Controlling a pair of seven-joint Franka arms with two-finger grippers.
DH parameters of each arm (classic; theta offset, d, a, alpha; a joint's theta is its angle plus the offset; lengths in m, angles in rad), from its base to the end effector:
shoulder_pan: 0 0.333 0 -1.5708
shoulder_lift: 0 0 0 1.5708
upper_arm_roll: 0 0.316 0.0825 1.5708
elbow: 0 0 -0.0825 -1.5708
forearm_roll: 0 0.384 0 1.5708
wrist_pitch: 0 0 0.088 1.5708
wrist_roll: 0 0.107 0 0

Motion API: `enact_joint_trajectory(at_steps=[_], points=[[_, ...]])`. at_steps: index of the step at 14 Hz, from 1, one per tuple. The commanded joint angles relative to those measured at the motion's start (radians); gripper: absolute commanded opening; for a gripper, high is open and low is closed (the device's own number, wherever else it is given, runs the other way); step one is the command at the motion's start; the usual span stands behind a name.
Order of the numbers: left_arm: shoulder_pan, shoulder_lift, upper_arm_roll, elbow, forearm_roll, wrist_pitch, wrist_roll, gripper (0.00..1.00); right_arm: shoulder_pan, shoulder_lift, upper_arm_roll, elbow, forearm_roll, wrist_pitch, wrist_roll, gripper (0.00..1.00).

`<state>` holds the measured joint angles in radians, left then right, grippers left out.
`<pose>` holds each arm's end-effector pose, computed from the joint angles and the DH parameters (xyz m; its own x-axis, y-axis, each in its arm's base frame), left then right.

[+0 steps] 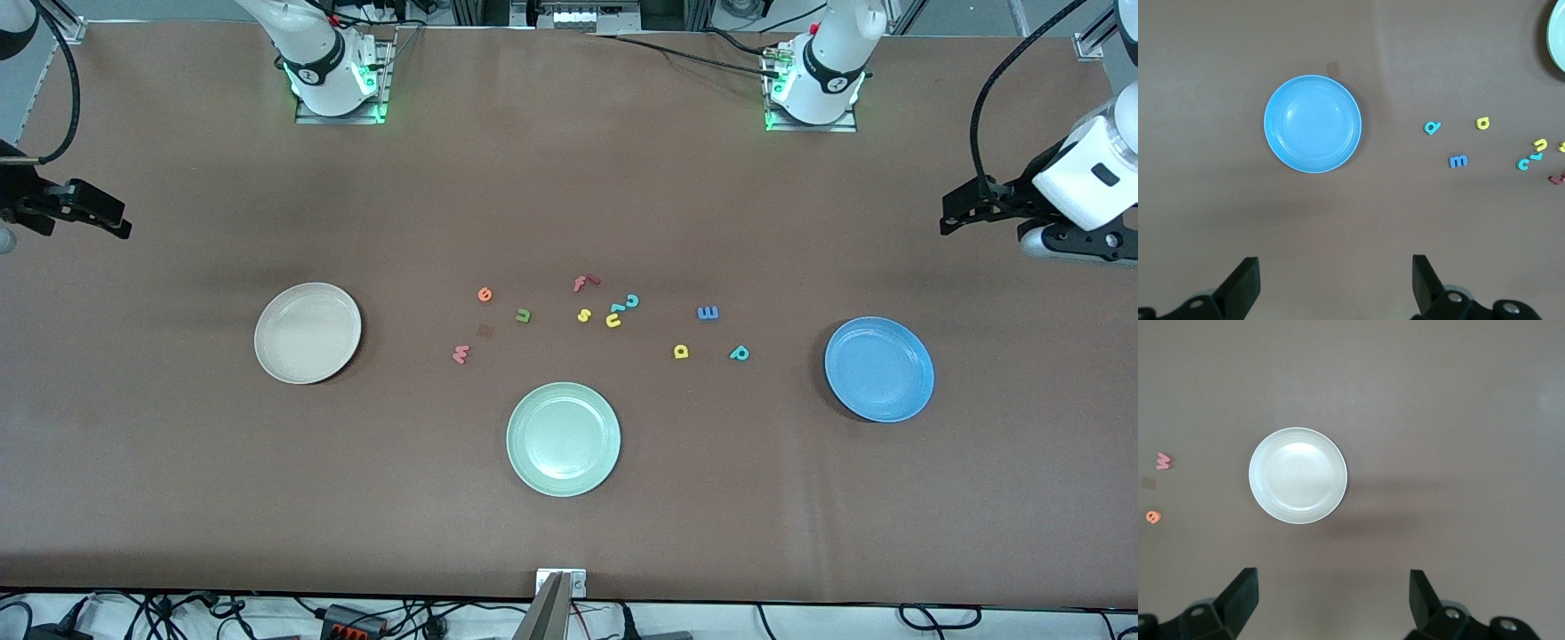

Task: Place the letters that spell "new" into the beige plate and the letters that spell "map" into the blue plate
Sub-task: 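Move the left gripper and the right gripper from rest toward the letters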

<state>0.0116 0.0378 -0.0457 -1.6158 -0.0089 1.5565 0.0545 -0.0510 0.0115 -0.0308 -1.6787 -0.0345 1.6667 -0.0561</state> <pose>0.5607 -0.0196 0.5811 0.9914 -0.0886 -0.0962 -0.0875 -0.9960 0.0159 0.5605 -0.0493 0.5752 0.9994 -0.0224 -0.0255 -0.0216 -0.9992 0.0332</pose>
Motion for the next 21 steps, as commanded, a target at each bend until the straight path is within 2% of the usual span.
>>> enact_joint_trajectory(at_steps=[1,4,7,11,13,15,18,21], points=[[-0.012,0.033,-0.014,0.028,-0.009,-0.070,-0.004,1.00,-0.010,0.013,0.012,-0.015,0.005,0.008,-0.001,1.00],[-0.082,0.048,-0.023,0.027,-0.017,-0.072,0.005,1.00,0.017,0.062,0.019,-0.026,0.005,0.018,0.001,1.00],[-0.163,0.144,-0.025,0.028,-0.017,-0.066,0.039,1.00,0.126,0.139,0.019,-0.027,0.010,0.039,0.016,1.00],[-0.229,0.285,-0.026,0.008,-0.020,0.127,0.429,1.00,0.273,0.244,0.019,-0.029,0.044,0.116,0.126,1.00],[-0.232,0.356,-0.036,0.001,-0.023,0.209,0.714,1.00,0.342,0.278,0.019,-0.061,0.044,0.195,0.220,1.00],[-0.233,0.355,-0.045,-0.126,-0.022,0.384,0.879,1.00,0.416,0.317,0.019,-0.107,0.044,0.284,0.265,1.00],[-0.234,0.336,-0.108,-0.324,0.030,0.688,0.900,1.00,0.503,0.373,0.019,-0.180,0.044,0.399,0.312,1.00],[-0.234,0.338,-0.160,-0.461,0.070,0.883,0.900,1.00,0.557,0.413,0.019,-0.242,0.045,0.525,0.357,1.00]])
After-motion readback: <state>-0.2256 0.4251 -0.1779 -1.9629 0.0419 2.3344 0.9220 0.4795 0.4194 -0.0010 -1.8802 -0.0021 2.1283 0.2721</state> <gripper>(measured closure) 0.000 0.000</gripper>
